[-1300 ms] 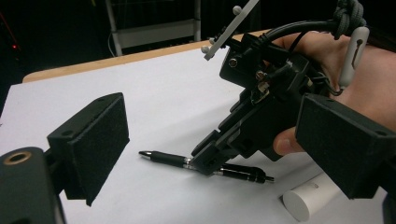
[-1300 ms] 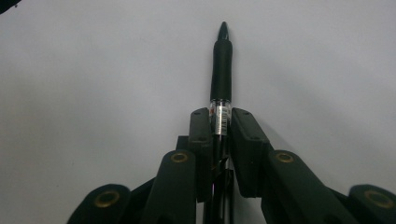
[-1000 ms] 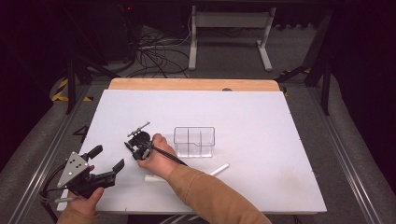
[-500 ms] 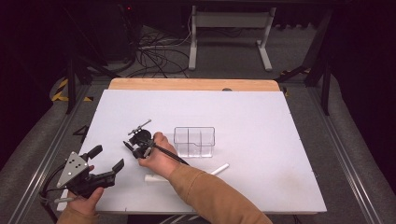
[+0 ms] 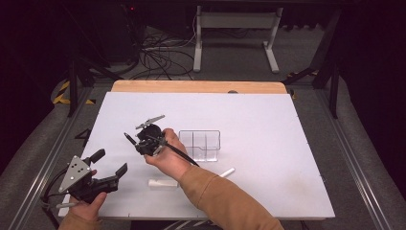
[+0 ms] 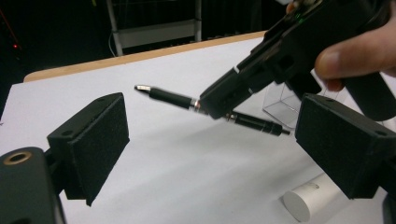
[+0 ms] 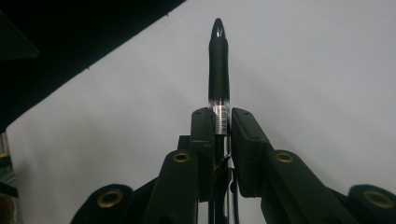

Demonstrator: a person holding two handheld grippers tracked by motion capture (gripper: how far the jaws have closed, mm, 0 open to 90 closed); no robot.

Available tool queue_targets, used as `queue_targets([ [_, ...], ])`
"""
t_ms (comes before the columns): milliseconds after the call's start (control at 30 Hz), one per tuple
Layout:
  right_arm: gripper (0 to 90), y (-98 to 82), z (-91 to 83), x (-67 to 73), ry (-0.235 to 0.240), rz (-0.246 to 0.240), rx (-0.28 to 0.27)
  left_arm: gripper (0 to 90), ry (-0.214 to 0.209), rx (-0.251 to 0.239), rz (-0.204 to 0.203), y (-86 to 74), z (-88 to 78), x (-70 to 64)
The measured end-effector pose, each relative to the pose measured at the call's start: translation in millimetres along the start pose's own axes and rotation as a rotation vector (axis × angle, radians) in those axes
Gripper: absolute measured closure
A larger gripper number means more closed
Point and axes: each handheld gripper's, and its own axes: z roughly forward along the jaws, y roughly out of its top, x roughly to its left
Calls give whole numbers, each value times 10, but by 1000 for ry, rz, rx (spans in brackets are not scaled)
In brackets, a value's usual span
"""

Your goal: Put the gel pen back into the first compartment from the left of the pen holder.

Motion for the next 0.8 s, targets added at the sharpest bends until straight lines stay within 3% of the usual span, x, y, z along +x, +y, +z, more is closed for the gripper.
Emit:
queue_targets([
  [800,801,63,-546,-42,25,-48,-184,105,-1,4,4,0,11,-9],
])
